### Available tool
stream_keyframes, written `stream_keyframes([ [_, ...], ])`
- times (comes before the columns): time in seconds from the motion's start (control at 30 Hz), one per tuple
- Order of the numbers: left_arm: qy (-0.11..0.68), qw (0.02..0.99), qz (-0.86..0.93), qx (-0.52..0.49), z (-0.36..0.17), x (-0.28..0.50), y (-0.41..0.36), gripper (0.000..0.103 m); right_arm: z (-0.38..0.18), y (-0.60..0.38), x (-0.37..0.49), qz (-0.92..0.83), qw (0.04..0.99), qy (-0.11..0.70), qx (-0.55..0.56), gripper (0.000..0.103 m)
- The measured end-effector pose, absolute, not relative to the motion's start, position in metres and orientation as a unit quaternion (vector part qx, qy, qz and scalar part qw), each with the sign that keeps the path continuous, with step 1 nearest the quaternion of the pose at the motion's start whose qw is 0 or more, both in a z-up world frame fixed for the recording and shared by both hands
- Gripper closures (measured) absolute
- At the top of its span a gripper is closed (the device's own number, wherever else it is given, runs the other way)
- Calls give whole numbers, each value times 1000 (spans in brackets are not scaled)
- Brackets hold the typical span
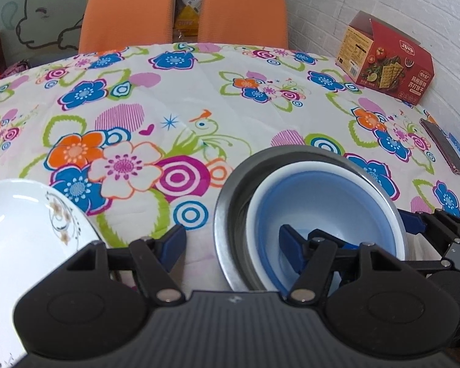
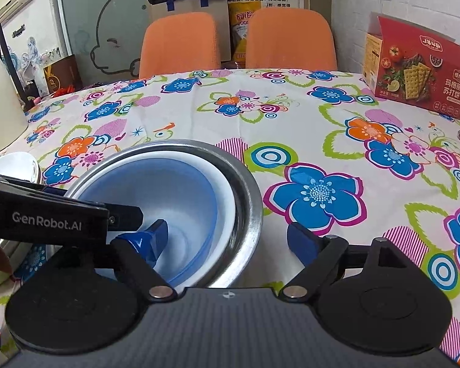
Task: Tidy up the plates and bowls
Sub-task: 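Grasp the nested bowl stack rim with both grippers and lift, then carry the bowl stack onto the plate stack with both grippers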
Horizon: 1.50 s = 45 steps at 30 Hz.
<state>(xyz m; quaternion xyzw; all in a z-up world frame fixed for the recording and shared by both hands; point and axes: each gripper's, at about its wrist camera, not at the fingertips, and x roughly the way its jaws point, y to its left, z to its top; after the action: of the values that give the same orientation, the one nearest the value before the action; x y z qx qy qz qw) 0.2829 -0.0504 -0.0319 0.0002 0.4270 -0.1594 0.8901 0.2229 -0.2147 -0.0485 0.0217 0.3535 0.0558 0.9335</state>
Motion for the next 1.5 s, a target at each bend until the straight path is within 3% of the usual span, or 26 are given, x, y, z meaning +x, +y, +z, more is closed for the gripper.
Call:
stream_keyframes([
  [0.27,428,890,-153,7,-32,284,-52,36,-46,-216,222,58,931,359,23,31],
  [0.4,431,890,-150,4,-32,284,-53,36,-49,-220,219,80,939,334,32,36],
  [0.5,430,890,-149,4,-32,282,-54,36,-48,-214,220,86,939,333,18,47],
  [0.57,431,890,-150,-6,-30,281,-53,45,-45,-208,219,100,936,336,21,68],
  [0.6,435,884,-170,-27,-29,281,-52,69,-44,-204,218,103,936,336,22,68],
  [0.87,456,872,-172,-53,-24,289,-58,69,-35,-209,218,87,935,342,35,66],
  [1.17,410,891,-189,-44,14,274,-71,69,-5,-213,199,54,949,309,25,62],
  [1.5,379,919,-87,-62,47,239,37,69,19,-127,200,170,944,281,7,61],
])
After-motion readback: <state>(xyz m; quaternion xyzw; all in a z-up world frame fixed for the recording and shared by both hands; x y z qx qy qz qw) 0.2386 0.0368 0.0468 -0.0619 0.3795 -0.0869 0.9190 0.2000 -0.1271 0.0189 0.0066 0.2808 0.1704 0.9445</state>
